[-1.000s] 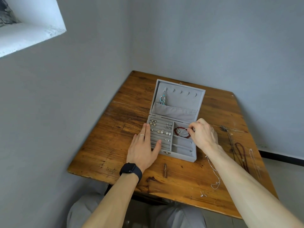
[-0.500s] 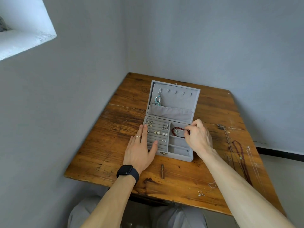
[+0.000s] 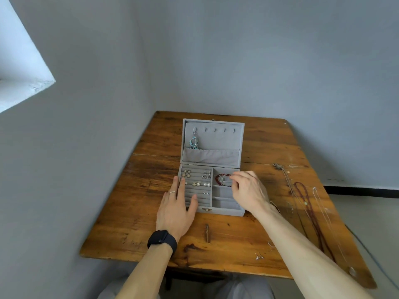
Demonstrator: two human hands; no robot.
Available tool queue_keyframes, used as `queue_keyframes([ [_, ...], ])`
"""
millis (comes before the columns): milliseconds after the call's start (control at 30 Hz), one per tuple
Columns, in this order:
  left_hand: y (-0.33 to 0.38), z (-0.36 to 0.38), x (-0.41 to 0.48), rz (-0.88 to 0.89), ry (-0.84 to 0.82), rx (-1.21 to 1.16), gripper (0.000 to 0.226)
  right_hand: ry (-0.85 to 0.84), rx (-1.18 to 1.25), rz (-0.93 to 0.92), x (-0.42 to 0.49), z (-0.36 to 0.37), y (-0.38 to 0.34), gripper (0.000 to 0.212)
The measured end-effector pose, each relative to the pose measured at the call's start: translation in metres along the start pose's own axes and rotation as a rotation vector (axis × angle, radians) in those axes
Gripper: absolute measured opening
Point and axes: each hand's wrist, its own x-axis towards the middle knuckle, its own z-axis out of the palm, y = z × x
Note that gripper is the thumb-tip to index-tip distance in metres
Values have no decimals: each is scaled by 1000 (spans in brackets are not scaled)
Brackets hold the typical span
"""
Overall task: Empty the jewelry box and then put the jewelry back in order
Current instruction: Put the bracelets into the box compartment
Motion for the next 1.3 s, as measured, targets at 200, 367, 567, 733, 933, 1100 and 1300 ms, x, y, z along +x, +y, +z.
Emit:
queue_keyframes([
  [200, 5, -10, -1, 11, -39, 43, 69, 105, 343, 103, -35, -30, 0, 38],
  [367, 10, -11, -29, 25, 8, 70, 77, 295, 379, 398, -94, -60, 41, 29],
  [567, 6, -4, -51, 5, -39, 134, 81, 136, 204, 424, -137, -64, 65, 20],
  [733, 6, -2, -51, -20, -51, 119, 79, 10, 61, 355, -129, -56, 46, 24],
  [933, 6, -5, -51, -38, -40, 78, 72, -109, -73, 431, -94, -47, 18, 25],
  [1100, 6, -5, -50, -43, -30, 51, 70, -294, -203, 420, -79, -40, 11, 30],
  [1300, 4, -4, -49, -31, -9, 38, 70, -109, 332, 520, -73, -57, 23, 8],
])
